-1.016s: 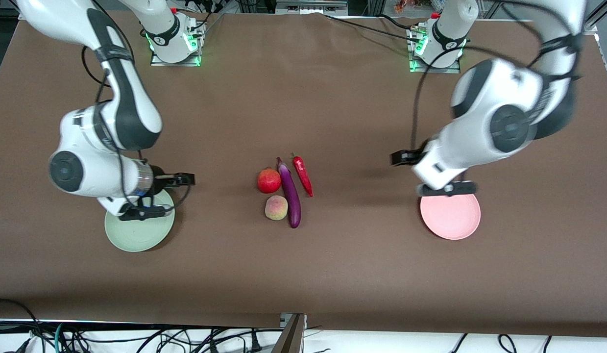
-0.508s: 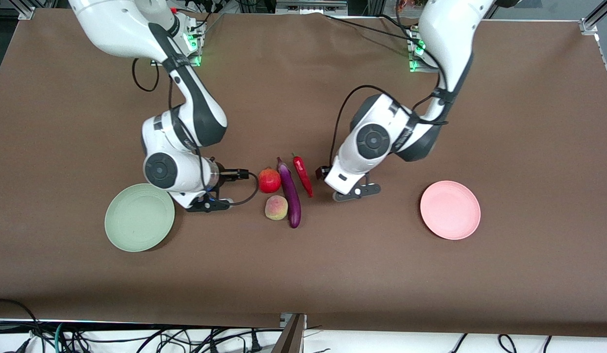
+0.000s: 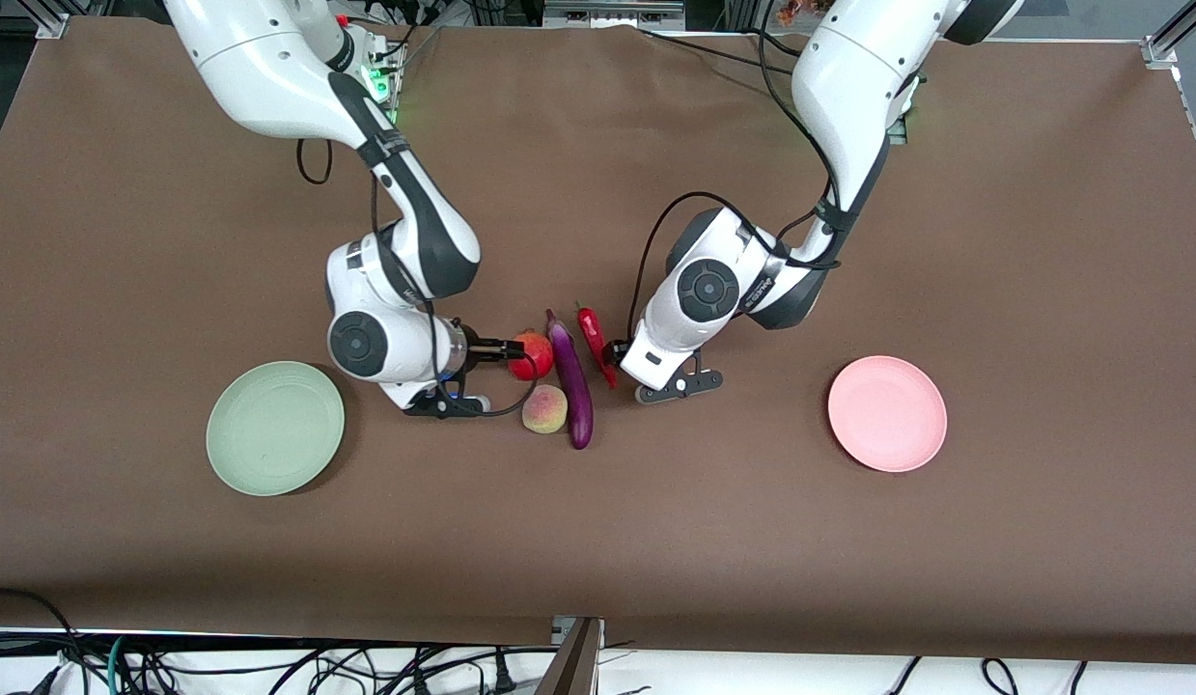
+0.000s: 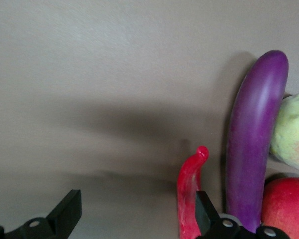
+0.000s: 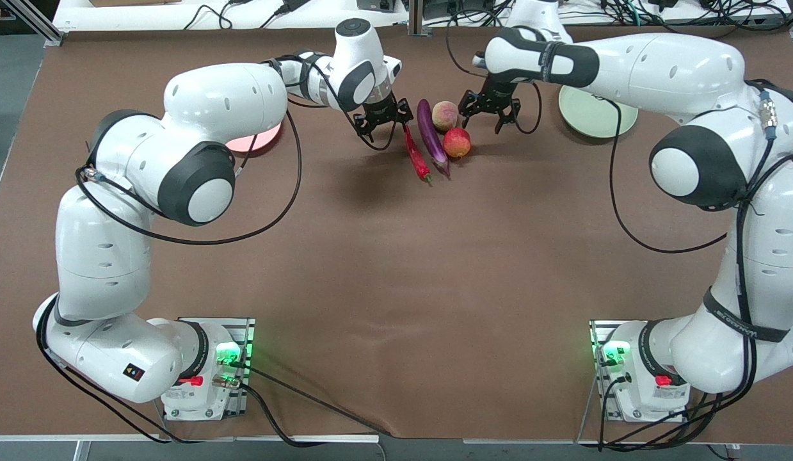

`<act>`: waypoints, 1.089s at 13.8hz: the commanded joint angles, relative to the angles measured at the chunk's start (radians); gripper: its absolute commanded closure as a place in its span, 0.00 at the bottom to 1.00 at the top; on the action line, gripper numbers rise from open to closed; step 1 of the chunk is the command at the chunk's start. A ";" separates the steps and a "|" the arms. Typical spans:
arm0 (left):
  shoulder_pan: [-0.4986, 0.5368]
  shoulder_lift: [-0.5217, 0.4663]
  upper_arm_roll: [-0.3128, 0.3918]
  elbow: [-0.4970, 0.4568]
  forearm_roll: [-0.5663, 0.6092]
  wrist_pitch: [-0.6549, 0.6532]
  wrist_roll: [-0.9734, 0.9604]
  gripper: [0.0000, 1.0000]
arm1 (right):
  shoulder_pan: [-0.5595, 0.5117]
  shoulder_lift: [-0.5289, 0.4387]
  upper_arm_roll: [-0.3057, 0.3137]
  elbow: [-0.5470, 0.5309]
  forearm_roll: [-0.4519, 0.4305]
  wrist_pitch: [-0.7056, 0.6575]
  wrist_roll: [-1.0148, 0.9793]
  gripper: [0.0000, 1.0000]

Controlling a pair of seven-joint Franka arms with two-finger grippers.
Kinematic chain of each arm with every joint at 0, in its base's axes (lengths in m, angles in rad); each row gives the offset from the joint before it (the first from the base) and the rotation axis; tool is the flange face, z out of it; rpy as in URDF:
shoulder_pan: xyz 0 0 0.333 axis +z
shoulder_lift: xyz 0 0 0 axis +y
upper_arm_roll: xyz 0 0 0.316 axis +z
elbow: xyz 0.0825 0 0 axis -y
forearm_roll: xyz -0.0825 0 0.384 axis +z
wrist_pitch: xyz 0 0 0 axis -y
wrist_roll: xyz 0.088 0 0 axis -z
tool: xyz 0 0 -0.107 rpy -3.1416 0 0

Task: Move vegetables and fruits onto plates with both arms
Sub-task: 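Grasp the apple with the right gripper while the left gripper grasps the chili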

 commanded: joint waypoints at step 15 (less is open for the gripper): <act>-0.091 0.103 0.014 0.012 -0.028 0.121 -0.038 0.46 | 0.072 0.074 -0.009 -0.011 0.080 0.155 0.074 0.00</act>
